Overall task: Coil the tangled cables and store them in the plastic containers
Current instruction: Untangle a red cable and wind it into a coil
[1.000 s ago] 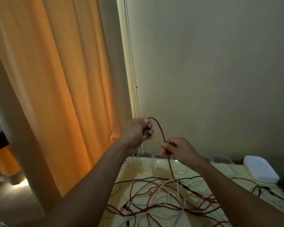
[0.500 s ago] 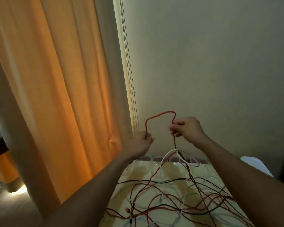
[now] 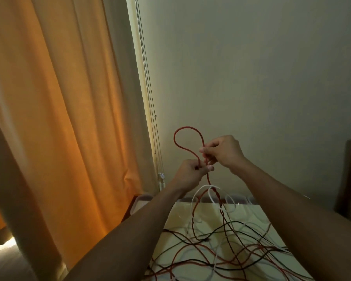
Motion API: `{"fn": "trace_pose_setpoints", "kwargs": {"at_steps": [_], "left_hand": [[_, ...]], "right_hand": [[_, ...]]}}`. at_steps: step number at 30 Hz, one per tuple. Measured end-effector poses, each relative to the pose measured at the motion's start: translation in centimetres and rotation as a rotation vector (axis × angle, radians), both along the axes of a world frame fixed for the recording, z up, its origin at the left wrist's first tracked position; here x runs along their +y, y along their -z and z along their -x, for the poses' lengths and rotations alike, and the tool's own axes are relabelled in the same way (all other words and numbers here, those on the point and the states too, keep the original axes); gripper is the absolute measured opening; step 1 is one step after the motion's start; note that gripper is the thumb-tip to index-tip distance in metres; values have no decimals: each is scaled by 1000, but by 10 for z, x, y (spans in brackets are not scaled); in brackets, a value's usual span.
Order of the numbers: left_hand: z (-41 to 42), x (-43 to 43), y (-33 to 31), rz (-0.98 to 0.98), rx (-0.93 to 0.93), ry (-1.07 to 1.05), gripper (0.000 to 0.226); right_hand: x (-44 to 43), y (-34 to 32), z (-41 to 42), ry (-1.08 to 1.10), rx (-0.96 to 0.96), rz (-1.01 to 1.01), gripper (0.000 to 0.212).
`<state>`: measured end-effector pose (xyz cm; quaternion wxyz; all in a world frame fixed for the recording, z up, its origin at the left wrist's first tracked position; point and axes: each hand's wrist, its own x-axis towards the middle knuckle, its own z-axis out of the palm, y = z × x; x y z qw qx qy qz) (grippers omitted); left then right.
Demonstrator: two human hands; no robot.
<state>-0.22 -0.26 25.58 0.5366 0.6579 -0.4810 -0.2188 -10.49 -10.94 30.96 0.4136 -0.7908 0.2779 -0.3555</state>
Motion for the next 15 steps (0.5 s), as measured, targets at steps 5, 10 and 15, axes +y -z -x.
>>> {"fn": "trace_pose_setpoints", "kwargs": {"at_steps": [5,10,15], "left_hand": [[-11,-4,8,16,97,-107,23],[-21,-6,6,25,159,-118,25],[-30,2,0,59,151,-157,24]], "right_hand": [[-11,38,8,62,-120,-112,16],[7,107,17,-112,104,-197,10],[13,129,18,-46,137,14,12]]}}
